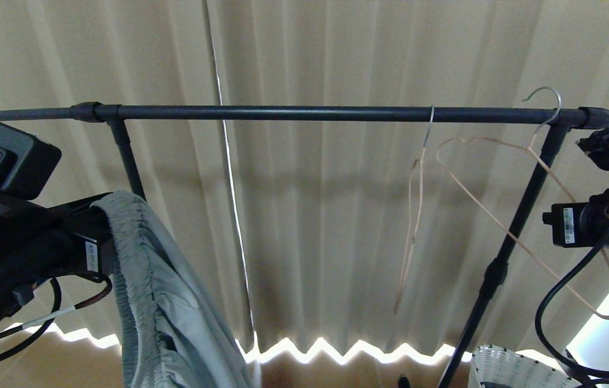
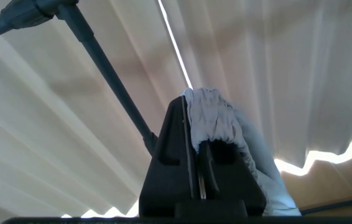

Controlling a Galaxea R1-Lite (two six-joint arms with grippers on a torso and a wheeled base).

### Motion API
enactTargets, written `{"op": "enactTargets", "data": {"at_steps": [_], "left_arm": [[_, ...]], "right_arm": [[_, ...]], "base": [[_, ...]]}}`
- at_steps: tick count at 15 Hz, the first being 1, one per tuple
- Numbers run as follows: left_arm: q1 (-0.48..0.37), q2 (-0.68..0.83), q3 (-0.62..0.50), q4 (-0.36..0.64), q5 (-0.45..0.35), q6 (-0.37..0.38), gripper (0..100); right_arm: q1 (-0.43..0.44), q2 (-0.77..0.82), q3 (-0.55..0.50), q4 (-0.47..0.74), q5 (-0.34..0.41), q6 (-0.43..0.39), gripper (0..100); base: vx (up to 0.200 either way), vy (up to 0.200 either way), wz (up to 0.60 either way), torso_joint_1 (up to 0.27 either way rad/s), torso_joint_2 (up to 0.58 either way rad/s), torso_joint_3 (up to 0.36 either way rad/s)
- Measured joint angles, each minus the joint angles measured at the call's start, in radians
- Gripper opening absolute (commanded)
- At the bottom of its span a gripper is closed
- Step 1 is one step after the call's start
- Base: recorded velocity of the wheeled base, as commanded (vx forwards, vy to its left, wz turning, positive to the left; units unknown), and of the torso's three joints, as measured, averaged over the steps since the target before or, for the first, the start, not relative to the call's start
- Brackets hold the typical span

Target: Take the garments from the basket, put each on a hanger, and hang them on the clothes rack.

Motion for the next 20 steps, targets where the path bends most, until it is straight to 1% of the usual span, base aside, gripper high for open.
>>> {"op": "enactTargets", "data": {"at_steps": [2,5,8,12,20], "left_arm": [[-0.002,0.001,-0.001,0.0,0.0,0.0,0],[-0.002,0.002,0.0,-0.001,0.0,0.002,0],[0.001,0.005,0.0,-0.001,0.001,0.038,0],[0.003,0.008,0.001,-0.001,0.002,0.043,0],[0.002,0.009,0.002,-0.001,0.001,0.045,0]], "right_arm": [[0.004,-0.03,-0.001,0.011,0.002,0.0,0],[0.044,-0.094,0.026,0.016,0.003,-0.001,0],[0.084,-0.151,0.061,0.017,0.0,-0.003,0],[0.092,-0.179,0.074,0.017,-0.002,-0.004,0],[0.092,-0.184,0.077,0.014,-0.002,-0.003,0]], "base": [[0.0,0.0,0.0,0.0,0.0,0.0],[0.0,0.0,0.0,0.0,0.0,0.0],[-0.2,0.0,0.0,0.009,0.0,0.002],[-0.2,0.0,0.0,-0.006,0.0,0.002],[-0.2,0.0,0.0,0.003,0.0,0.001]]}}
